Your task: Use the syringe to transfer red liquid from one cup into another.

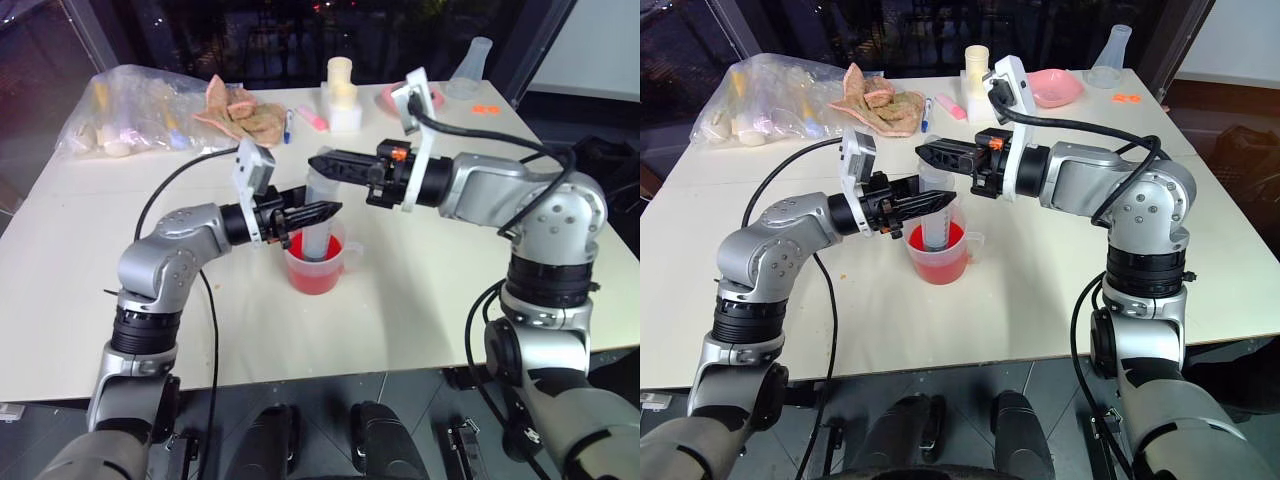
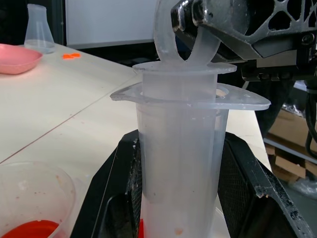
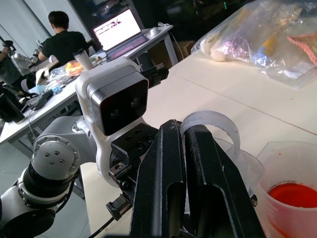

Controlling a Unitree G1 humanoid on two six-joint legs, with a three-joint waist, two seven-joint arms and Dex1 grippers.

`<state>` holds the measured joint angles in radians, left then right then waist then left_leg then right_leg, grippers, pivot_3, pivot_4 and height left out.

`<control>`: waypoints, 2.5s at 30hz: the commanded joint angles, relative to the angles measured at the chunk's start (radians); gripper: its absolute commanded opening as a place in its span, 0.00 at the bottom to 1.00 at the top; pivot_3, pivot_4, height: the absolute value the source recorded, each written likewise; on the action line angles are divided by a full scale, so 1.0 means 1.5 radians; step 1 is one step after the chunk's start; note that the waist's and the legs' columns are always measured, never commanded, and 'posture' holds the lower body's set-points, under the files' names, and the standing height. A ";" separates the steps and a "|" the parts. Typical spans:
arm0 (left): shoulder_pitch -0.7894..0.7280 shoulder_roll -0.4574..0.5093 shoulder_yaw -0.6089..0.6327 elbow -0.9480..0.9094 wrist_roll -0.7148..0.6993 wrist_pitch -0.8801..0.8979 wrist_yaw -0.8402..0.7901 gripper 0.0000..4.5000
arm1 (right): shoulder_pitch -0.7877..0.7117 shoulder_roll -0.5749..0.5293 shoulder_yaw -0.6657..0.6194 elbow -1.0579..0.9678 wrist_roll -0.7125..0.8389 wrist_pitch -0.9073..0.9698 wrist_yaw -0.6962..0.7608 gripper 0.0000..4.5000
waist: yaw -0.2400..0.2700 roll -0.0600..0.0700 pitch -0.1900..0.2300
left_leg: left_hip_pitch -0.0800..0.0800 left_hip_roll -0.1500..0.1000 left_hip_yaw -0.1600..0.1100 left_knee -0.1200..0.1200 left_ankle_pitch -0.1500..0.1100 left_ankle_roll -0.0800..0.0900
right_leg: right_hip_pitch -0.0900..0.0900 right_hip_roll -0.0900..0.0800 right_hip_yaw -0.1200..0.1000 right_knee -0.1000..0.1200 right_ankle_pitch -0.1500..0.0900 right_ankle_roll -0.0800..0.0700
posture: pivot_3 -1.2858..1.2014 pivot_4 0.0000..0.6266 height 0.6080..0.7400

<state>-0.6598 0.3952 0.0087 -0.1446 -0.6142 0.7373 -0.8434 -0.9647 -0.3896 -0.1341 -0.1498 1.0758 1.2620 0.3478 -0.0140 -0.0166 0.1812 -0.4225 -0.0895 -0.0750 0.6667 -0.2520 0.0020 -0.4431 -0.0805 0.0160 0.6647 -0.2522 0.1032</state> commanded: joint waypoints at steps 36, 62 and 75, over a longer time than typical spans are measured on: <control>-0.001 0.008 -0.019 0.003 0.014 -0.071 -0.019 0.34 | -0.076 -0.037 -0.038 0.014 0.018 -0.026 0.049 0.43 | 0.000 0.000 0.000 | 0.000 0.000 0.000 0.000 0.000 0.000 | 0.000 0.000 0.000 -0.001 0.000 0.000 | 0.52 0.24 1.00; -0.193 -0.026 0.125 0.093 -0.042 -0.099 0.108 0.34 | 0.031 -0.179 -0.109 -0.039 0.051 -0.053 0.108 0.85 | 0.003 0.000 0.000 | 0.000 0.000 0.000 0.000 -0.001 0.001 | 0.001 0.000 0.000 -0.002 0.000 0.000 | 0.52 0.24 1.00; -0.149 -0.100 0.082 0.246 0.113 -0.399 0.100 0.34 | 0.014 -0.135 -0.055 -0.034 -0.011 -0.125 0.098 0.85 | 0.003 0.000 0.000 | -0.001 0.000 0.000 -0.001 -0.001 0.001 | 0.001 0.000 0.000 -0.002 0.000 0.000 | 0.52 0.24 1.00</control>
<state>-0.8786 0.2505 0.1361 0.2340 -0.4624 0.2024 -0.6858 -0.9062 -0.6039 -0.2102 -0.1855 1.0751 1.1110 0.4986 -0.0097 -0.0168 0.1815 -0.4234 -0.0897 -0.0749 0.6657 -0.2530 0.0036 -0.4424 -0.0810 0.0156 0.6610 -0.2522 0.1032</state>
